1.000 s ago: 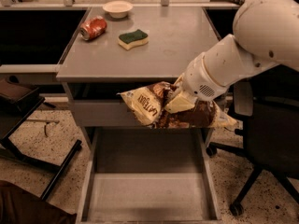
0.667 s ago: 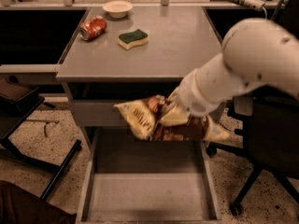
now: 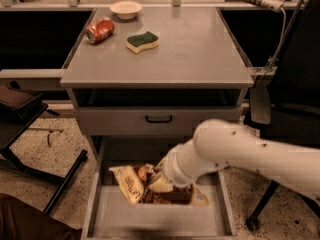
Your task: Place brown chip bag into middle drawer
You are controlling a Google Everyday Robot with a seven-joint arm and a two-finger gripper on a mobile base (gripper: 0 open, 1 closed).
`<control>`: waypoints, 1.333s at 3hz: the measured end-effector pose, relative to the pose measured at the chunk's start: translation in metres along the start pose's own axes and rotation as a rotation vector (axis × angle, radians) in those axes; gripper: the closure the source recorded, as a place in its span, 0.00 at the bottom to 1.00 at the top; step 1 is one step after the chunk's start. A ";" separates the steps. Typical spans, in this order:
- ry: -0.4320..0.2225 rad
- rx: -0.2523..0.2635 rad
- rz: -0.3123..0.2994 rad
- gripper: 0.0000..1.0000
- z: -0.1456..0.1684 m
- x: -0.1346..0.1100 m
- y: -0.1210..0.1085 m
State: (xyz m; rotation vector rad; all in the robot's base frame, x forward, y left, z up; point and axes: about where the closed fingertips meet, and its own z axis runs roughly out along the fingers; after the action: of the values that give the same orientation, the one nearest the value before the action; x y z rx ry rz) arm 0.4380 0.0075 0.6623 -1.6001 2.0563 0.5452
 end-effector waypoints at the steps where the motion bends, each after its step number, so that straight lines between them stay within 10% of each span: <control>1: 0.009 -0.018 0.052 1.00 0.072 0.028 0.007; 4: -0.087 0.040 0.084 1.00 0.096 0.018 -0.027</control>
Offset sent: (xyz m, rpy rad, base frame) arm -0.0049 0.0184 -0.0675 -0.0008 0.0455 -0.0260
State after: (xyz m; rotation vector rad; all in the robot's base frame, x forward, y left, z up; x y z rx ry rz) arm 0.4724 0.0429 0.5735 -1.4471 2.0635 0.5887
